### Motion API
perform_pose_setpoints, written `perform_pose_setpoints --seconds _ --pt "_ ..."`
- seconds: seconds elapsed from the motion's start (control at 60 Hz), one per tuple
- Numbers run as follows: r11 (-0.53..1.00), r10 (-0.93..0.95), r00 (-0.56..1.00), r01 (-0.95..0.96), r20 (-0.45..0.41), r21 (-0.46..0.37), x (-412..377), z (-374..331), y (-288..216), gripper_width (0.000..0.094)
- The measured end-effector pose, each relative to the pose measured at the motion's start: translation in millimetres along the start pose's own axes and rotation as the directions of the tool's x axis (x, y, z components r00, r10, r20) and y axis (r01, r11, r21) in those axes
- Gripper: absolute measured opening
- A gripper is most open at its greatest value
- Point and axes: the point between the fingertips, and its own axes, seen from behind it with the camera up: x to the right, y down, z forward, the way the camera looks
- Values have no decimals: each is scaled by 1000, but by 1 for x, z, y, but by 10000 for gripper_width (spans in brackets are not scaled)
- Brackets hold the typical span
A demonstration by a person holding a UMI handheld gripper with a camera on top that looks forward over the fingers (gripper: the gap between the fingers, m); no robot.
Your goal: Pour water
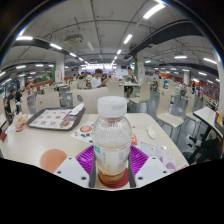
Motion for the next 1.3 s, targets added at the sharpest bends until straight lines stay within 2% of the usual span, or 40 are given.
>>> perform_pose_setpoints --seconds 0.05,0.217,0.383,0.433,0.5,0.533,0.617,0.783,0.95,1.3 --pt "1000 3 1000 -3 0 26 3 0 0 451" --pt "999 0 1000 1 -15 41 4 0 2 454" --pt "1000 15 1000 -15 -27 18 5 0 4 557" --pt "1000 23 999 -23 -37 -6 8 -3 6 641" --pt "999 32 998 -33 -48 -25 11 -12 3 866" --pt "998 38 998 -41 -55 -43 12 -14 3 819" --pt "996 45 997 -50 -67 -76 12 -40 -3 858" --pt "984 13 999 -21 -46 -178 -9 -104 -4 846" --pt "970 37 999 -40 -19 -241 -40 -171 -8 848" --pt "965 42 999 -47 -25 -257 -60 -215 -19 850"
